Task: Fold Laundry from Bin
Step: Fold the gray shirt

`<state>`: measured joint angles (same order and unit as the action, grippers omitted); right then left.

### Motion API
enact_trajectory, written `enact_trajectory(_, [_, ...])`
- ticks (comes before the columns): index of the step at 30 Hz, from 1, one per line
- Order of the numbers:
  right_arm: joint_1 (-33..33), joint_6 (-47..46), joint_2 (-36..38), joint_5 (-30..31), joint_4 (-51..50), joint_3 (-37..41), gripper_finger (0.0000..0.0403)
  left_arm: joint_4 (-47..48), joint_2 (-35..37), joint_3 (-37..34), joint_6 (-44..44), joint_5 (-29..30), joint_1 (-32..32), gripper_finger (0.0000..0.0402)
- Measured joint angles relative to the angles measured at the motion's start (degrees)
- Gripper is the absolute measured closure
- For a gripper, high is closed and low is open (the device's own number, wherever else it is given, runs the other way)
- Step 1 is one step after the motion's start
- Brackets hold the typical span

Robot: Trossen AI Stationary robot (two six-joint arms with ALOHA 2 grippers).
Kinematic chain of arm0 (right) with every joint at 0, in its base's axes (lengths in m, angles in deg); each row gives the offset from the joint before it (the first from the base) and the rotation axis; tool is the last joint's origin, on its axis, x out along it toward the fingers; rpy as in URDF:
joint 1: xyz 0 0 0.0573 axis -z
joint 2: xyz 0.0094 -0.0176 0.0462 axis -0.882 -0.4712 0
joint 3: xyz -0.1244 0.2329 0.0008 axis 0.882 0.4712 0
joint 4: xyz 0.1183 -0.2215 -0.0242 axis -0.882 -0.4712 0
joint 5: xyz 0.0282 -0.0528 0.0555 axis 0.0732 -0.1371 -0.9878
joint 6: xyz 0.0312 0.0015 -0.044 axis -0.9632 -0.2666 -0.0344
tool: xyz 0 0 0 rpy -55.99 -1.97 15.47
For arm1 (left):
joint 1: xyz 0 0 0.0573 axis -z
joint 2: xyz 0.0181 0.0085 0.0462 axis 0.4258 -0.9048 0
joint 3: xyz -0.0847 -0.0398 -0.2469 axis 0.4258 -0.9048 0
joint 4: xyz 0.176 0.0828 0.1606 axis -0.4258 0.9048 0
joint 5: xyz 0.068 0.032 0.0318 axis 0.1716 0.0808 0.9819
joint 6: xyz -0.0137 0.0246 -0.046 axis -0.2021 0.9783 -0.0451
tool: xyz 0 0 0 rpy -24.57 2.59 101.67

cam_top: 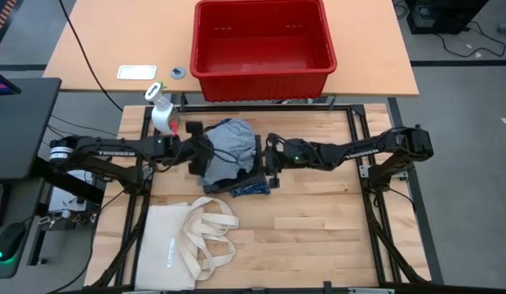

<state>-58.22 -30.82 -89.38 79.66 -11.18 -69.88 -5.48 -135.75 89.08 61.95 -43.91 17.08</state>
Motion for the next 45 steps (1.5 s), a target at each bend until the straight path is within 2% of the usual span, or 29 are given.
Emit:
enact_trajectory(4, [-1.46,4.54,-0.33,2.98,4.9,0.0,0.0251,1.9,0.89,0.54,-4.75,-3.5,2.12,0.0391])
enact_trajectory(9, [-1.64,4.34,-1.75,1.8,7.86,-0.03,0.0235,2.12,2.81,0.54,-9.13,-3.59,5.36,0.0391])
enact_trajectory(13, [-2.44,4.32,-4.97,3.48,10.2,-0.04,0.0218,1.84,4.96,0.56,-12.34,-4.1,8.38,0.0391])
enact_trajectory(18, [-2.43,5.57,-10.2,6.57,15.19,-1.49,0.0215,-1.95,5.7,0.56,-14.84,-11.82,10.98,0.039])
enact_trajectory(20, [-2.41,7.11,-12.14,6.95,15.13,-3.36,0.0217,-3.89,4.83,0.56,-14.92,-14.14,11.82,0.039])
enact_trajectory(26, [-2.15,10.39,-18.08,6.95,14.84,-10.95,0.0225,-9.44,-0.28,0.61,-14.17,-14.45,11.64,0.039])
enact_trajectory(30, [-2.14,11.06,-19.12,8.49,14.75,-14.15,0.023,-10.97,-2.17,0.54,-13.68,-14.06,10.63,0.039])
enact_trajectory(36, [-4.78,16.34,-16.99,17.36,14.94,-14.14,0.028,-10.8,0.24,0.54,-12.45,-14.34,11.6,0.039])
enact_trajectory(43, [-7.32,17.87,-14.86,17.87,15.53,-14.12,0.0352,-14.9,7.69,0.56,-6.74,-14.56,14.98,0.039])
enact_trajectory(45, [-7.85,17.87,-14.17,20.16,15.07,-14.12,0.0368,-16.49,9.14,0.6,-6.62,-14.51,15.46,0.039])
